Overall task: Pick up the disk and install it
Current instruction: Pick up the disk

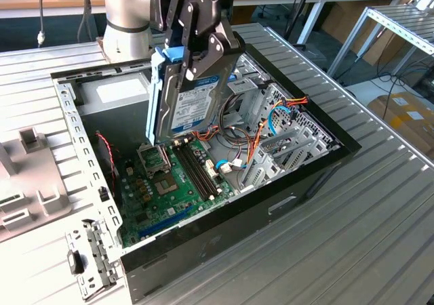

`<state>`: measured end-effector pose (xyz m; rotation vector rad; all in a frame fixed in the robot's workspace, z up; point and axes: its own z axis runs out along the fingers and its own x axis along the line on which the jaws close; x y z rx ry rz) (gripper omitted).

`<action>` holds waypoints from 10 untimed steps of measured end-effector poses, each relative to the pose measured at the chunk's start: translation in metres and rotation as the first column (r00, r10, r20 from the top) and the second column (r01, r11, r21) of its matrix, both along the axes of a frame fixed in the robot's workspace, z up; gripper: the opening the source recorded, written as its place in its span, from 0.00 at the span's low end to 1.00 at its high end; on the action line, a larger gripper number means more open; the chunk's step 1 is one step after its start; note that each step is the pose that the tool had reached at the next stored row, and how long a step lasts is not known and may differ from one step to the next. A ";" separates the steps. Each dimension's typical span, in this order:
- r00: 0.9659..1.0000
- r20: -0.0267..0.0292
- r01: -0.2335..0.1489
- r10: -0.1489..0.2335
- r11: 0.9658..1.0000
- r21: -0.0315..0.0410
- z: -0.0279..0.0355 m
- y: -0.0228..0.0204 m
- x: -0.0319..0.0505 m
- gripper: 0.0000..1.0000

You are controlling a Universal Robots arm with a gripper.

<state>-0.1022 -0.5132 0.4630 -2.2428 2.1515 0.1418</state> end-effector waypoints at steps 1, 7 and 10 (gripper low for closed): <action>1.000 0.000 0.000 0.000 1.000 0.000 0.0000 -0.0008 0.0004 0.37; 1.000 0.000 0.000 0.000 1.000 0.000 -0.0001 -0.0055 0.0028 0.37; 1.000 0.000 0.000 0.000 1.000 0.000 -0.0002 -0.0078 0.0041 0.37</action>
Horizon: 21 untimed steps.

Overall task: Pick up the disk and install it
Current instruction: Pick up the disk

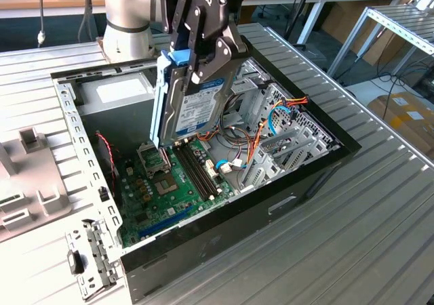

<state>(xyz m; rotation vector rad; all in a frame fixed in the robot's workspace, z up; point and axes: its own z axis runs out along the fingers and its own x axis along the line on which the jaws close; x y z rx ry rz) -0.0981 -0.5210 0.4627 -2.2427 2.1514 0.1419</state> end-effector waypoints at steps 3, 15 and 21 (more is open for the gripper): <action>1.000 0.000 0.000 0.000 1.000 0.000 0.0000 -0.0038 0.0021 0.37; 1.000 0.000 0.000 0.000 1.000 0.000 -0.0001 -0.0160 0.0085 0.37; 1.000 0.000 0.000 0.000 1.000 0.000 -0.0002 -0.0223 0.0111 0.37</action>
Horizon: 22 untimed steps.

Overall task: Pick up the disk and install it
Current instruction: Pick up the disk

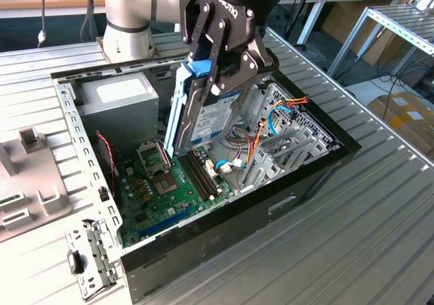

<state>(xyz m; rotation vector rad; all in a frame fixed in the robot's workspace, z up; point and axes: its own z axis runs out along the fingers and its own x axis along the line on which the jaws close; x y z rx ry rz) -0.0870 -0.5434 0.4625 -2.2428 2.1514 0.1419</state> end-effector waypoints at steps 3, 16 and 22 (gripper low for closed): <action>1.000 0.000 0.000 0.000 1.000 0.000 0.0000 -0.0031 0.0003 0.37; 1.000 0.000 0.000 0.000 1.000 0.000 0.0035 -0.0156 0.0005 0.37; 1.000 0.000 0.000 0.000 1.000 0.001 0.0103 -0.0198 0.0008 0.37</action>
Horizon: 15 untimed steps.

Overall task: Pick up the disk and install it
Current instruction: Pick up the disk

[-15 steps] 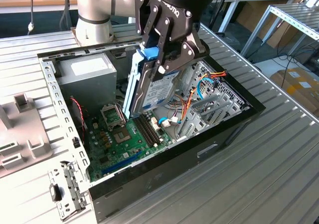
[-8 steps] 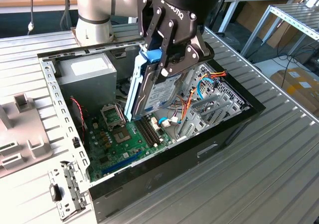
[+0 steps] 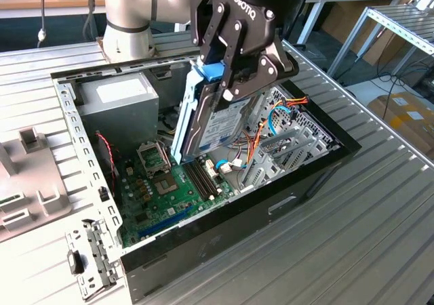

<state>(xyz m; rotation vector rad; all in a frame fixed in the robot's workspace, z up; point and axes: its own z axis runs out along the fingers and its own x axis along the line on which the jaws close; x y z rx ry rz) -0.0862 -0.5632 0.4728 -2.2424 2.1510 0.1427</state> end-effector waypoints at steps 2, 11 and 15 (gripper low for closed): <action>1.000 0.000 0.000 0.000 1.000 0.000 0.0019 -0.0011 0.0000 0.37; 1.000 0.000 0.000 0.000 1.000 0.000 0.0059 -0.0053 0.0001 0.37; 1.000 0.000 0.000 0.000 1.000 0.000 0.0059 -0.0072 0.0002 0.37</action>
